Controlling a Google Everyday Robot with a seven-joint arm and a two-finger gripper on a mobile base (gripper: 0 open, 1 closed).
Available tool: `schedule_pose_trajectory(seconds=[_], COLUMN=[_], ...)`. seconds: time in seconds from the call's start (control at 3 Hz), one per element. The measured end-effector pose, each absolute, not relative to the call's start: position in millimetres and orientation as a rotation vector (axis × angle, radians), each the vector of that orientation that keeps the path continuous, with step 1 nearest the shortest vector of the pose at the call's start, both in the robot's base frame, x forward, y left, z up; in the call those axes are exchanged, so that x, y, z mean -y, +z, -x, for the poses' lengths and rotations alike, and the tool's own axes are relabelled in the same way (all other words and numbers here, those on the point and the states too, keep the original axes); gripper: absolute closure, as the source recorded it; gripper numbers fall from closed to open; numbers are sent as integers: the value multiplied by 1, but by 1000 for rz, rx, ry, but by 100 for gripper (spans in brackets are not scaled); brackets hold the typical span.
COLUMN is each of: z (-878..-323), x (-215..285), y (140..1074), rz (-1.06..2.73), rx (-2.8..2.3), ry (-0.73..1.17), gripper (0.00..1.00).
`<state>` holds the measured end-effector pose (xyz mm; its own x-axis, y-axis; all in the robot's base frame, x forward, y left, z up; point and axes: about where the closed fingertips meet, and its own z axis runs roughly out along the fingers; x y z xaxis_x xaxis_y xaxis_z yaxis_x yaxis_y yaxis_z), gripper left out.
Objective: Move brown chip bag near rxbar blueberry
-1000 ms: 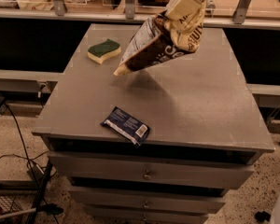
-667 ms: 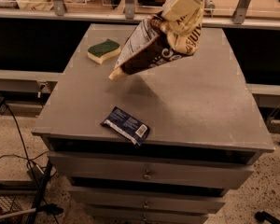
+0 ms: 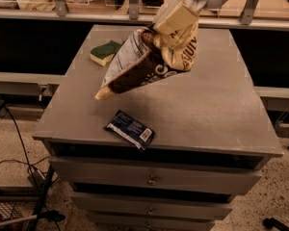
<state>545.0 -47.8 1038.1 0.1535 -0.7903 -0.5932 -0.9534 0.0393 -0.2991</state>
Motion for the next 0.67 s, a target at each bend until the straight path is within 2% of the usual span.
schedule_pose_trajectory(seconds=[0.33, 0.67], z=[-533, -530], x=[39, 36], y=[1033, 1032], rz=[1780, 1780], rx=[-1622, -1611], ry=[369, 379], gripper=[88, 64])
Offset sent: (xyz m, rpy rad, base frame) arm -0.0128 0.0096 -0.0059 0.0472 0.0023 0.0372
